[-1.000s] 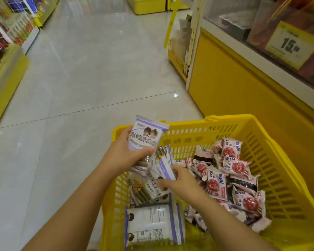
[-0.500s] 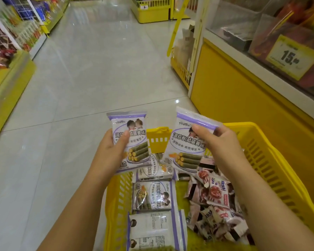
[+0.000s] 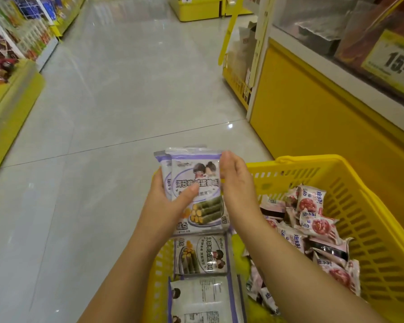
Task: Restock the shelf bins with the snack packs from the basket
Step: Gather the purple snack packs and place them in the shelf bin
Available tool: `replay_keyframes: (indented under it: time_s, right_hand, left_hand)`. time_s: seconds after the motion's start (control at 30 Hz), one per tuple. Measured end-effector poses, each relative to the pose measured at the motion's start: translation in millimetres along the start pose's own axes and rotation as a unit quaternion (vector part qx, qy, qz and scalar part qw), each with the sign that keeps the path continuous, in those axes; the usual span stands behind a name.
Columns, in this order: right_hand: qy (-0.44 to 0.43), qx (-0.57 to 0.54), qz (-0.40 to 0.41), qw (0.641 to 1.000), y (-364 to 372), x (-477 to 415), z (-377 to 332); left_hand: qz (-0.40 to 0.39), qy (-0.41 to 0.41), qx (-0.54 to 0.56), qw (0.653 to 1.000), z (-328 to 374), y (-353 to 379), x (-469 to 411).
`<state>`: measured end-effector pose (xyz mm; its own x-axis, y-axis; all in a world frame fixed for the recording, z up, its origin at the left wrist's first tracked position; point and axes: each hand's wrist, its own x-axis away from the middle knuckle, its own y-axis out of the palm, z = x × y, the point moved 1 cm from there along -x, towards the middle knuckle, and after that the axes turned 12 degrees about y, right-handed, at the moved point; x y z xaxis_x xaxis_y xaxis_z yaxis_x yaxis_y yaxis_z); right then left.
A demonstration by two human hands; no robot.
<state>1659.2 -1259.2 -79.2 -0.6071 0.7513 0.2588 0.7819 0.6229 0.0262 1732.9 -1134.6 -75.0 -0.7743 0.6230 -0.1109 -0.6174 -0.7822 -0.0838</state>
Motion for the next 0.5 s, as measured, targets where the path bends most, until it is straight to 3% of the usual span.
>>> replay_keyframes:
  time_s: [0.07,0.13,0.2,0.33,0.43,0.5]
  right_hand:
    - [0.028,0.115,-0.010,0.993,-11.2,-10.3,20.8]
    - [0.042,0.332,-0.039,0.942,-24.6,-16.1,48.6]
    - [0.041,0.436,-0.066,0.897,-31.7,-15.3,72.6]
    - [0.087,0.364,-0.095,0.923,-32.4,-15.9,88.9]
    - [0.122,0.265,-0.054,0.955,-27.0,-19.7,84.6]
    - [0.130,0.265,-0.032,0.955,-22.1,-22.1,80.7]
  left_hand:
    - [0.055,0.017,-0.010,0.998,-3.6,-11.4,-3.8]
    - [0.096,0.024,-0.006,0.995,-6.5,-22.6,-7.3]
    - [0.117,0.029,-0.009,0.993,-9.0,-30.3,-9.8]
    - [0.134,0.028,0.008,0.990,-9.8,-31.4,-10.0]
    - [0.145,0.015,0.014,0.989,-10.5,-29.1,-8.6]
    - [0.150,0.011,0.013,0.989,-11.1,-28.2,-9.0]
